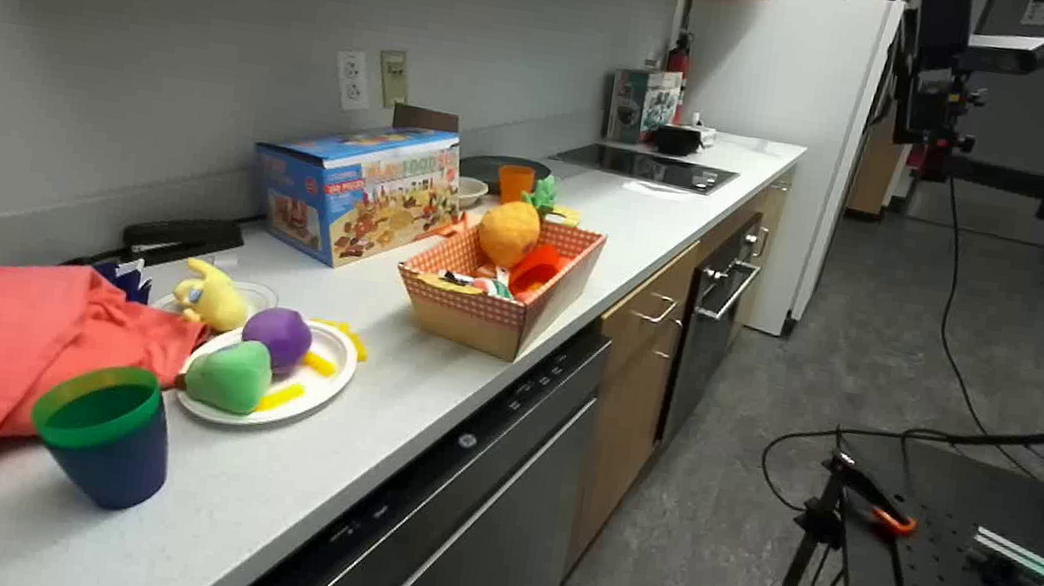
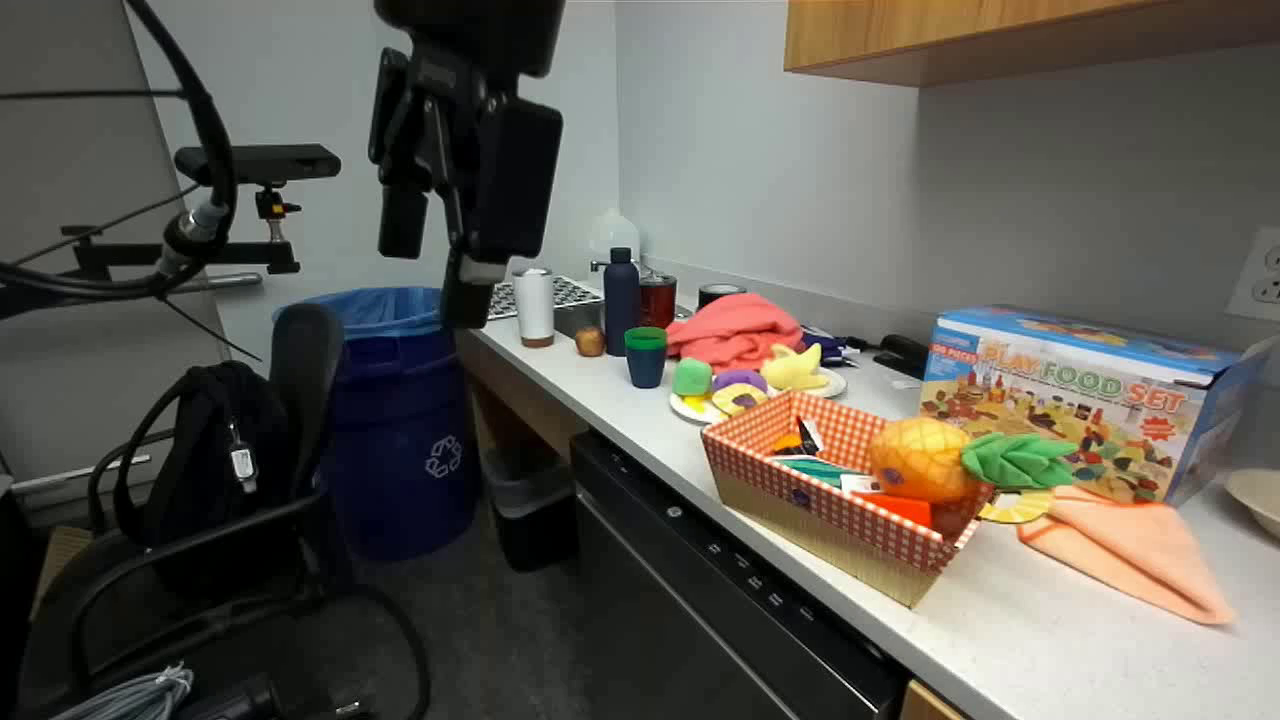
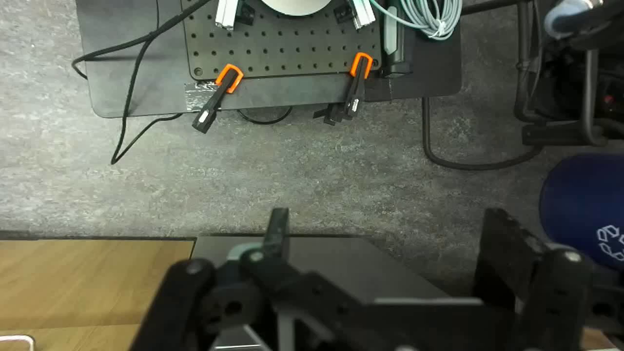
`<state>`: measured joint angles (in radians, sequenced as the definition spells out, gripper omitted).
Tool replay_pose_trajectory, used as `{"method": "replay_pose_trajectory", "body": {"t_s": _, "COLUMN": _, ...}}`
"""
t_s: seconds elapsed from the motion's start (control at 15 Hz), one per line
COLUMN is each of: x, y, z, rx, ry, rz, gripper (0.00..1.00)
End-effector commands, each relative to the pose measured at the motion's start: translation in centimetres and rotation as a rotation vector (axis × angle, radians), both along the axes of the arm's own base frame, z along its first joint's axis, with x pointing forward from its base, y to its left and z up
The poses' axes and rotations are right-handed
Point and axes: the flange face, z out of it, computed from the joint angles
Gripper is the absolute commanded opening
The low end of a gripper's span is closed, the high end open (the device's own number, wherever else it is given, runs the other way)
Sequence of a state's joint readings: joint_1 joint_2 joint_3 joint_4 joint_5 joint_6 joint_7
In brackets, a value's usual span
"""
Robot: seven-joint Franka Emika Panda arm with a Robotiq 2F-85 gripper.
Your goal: Pick the stuffed pineapple and put it on the counter
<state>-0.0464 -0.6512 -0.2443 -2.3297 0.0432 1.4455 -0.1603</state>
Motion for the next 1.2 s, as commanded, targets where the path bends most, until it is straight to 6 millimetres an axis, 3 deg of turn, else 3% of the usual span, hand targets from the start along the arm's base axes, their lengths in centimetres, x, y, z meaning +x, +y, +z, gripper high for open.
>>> {"method": "replay_pose_trajectory", "body": {"t_s": 0.0, "x": 0.03, "y": -0.02, "z": 0.00, "rx": 0.000, "ry": 0.002, "rz": 0.000, "gripper": 1.00}}
{"method": "replay_pose_trajectory", "body": {"t_s": 1.13, "x": -0.04, "y": -0.13, "z": -0.34, "rx": 0.023, "ry": 0.003, "rz": -0.001, "gripper": 1.00}}
